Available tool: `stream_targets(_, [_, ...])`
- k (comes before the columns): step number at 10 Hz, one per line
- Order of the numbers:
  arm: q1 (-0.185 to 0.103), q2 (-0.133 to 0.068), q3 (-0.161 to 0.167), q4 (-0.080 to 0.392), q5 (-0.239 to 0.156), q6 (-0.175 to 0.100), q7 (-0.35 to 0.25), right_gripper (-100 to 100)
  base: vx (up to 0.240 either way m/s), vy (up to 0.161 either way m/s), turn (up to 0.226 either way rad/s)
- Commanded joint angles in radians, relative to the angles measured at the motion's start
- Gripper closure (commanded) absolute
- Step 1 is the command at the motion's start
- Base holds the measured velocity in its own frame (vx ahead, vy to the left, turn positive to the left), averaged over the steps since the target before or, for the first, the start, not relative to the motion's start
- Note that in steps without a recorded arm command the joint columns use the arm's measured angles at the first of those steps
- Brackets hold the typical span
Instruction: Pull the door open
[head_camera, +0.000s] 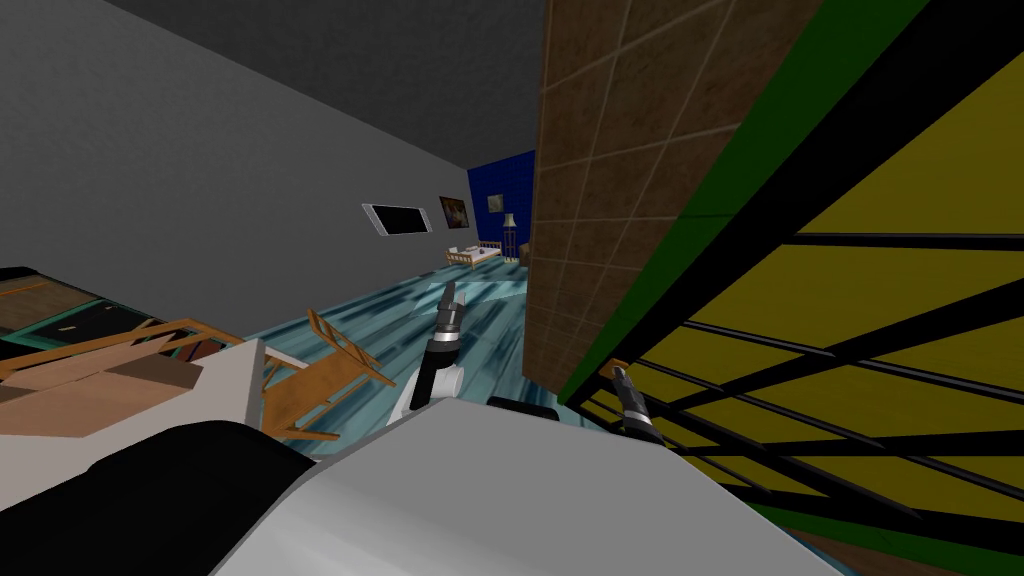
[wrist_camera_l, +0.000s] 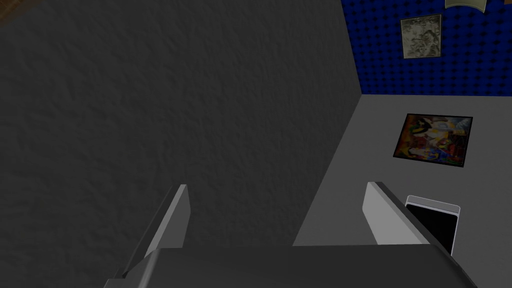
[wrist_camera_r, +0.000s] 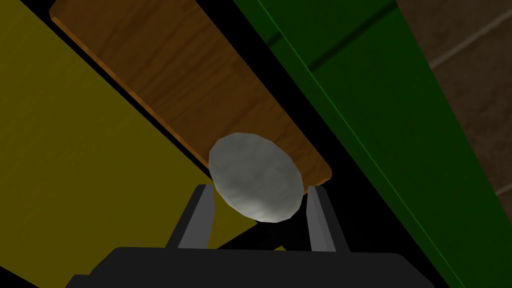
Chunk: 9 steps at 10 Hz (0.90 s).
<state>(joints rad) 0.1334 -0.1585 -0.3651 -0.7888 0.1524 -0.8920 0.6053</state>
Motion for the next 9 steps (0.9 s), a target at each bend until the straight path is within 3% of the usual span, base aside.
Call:
stream_targets(1, [-0.004, 0.001, 0.008, 0.011, -0.007, -0.002, -0.031, 100, -0.029, -0.006, 0.024])
stream_targets(9, [-0.018, -0.015, 0.059, 0.025, -0.086, -0.003, -0.233, 100, -0.035, -0.010, 0.030])
